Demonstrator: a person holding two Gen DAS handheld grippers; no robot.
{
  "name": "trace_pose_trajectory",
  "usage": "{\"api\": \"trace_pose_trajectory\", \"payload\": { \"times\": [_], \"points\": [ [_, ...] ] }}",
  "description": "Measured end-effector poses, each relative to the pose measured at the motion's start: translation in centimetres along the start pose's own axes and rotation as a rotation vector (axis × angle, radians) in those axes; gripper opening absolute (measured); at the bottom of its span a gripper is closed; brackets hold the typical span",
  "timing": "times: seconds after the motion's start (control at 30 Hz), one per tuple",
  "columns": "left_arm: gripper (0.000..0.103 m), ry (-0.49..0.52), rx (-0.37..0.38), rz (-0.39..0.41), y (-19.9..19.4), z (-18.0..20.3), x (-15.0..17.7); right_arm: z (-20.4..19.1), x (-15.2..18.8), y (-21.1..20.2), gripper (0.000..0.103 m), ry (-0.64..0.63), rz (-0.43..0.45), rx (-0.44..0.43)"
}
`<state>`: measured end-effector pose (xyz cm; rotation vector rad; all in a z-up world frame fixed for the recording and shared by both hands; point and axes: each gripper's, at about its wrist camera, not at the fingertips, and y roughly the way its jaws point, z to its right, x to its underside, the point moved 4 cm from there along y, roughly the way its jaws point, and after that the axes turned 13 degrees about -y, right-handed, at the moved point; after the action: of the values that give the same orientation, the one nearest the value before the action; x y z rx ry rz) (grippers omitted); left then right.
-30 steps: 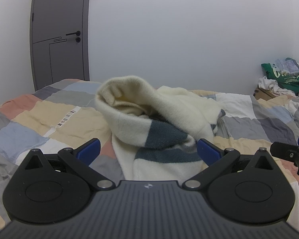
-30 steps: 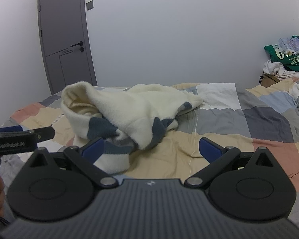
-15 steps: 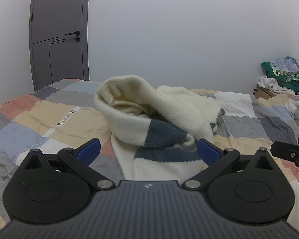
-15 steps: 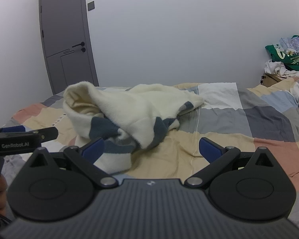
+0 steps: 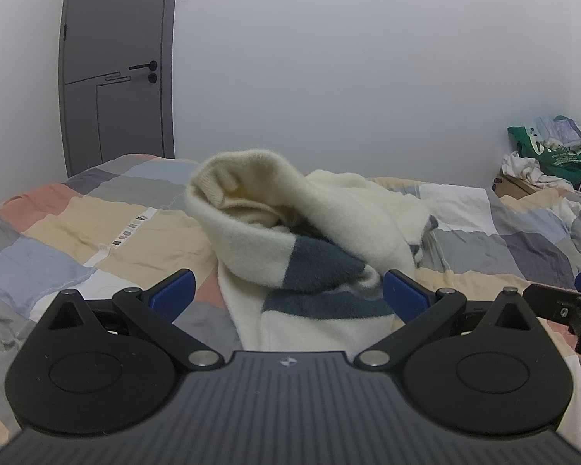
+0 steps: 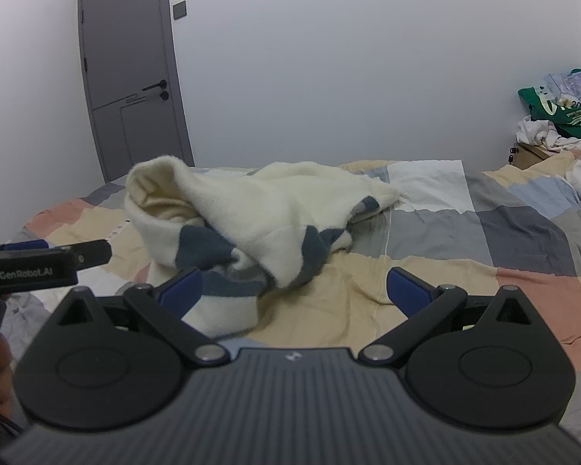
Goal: Fold large clothes
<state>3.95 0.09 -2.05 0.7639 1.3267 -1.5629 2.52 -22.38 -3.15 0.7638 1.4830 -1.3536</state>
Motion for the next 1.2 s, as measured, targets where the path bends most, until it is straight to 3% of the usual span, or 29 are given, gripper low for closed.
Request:
{"api": "trace_pose_trajectory", "payload": {
  "times": [0.63,1.2],
  "points": [
    [0.103,0.012,-0.035,0.056,-0.4,-0.6,-0.2,0.4,0.5,0.6,0.103,0.058,0.015,-0.019],
    [0.103,-0.007,-0.019,0.068,-1.5,-1.3,-0.4,-1.3,-0.1,-1.6,0.103,-0.029,0.065,-0.013]
  ]
}}
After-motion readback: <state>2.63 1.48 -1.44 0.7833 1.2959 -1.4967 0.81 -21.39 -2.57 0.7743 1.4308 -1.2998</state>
